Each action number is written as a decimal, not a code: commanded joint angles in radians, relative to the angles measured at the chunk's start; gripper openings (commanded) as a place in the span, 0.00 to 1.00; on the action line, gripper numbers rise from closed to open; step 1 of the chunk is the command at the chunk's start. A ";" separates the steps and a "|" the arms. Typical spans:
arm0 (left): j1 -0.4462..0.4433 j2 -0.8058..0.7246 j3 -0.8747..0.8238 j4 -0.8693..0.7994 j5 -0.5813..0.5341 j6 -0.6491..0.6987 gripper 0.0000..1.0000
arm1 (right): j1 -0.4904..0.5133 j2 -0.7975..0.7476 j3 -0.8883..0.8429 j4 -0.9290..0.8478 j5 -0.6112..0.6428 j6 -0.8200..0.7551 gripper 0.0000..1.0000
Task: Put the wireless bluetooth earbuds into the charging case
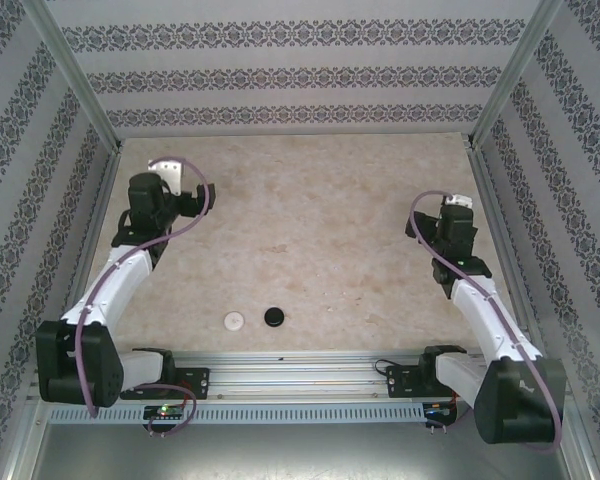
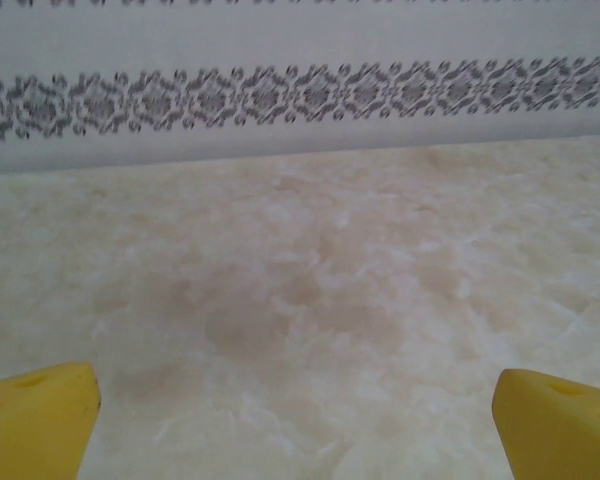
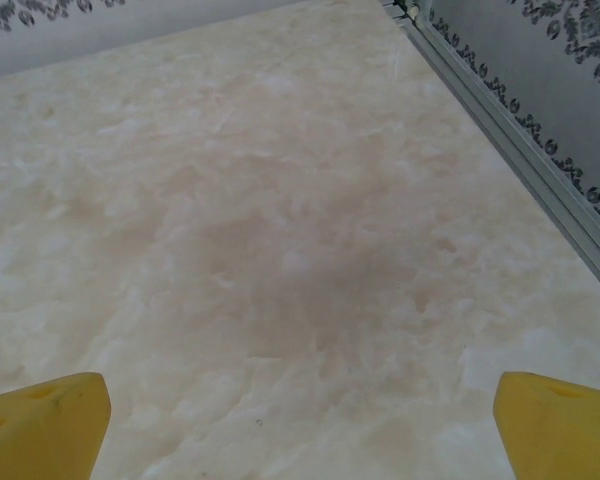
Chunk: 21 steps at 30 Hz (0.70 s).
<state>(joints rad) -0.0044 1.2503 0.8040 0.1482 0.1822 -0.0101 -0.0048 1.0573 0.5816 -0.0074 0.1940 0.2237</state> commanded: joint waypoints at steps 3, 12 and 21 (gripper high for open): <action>0.026 0.044 -0.121 0.357 0.025 0.005 1.00 | -0.007 0.069 -0.091 0.331 0.000 -0.098 0.98; 0.034 0.044 -0.245 0.259 0.002 0.049 1.00 | -0.010 0.218 -0.157 0.567 -0.061 -0.116 0.98; 0.036 0.120 -0.396 0.564 -0.010 0.033 1.00 | -0.012 0.337 -0.222 0.841 -0.096 -0.132 0.98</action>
<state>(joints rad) 0.0154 1.3457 0.4385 0.5240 0.1753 0.0231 -0.0051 1.3640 0.3775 0.6720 0.1379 0.1051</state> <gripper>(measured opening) 0.999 0.981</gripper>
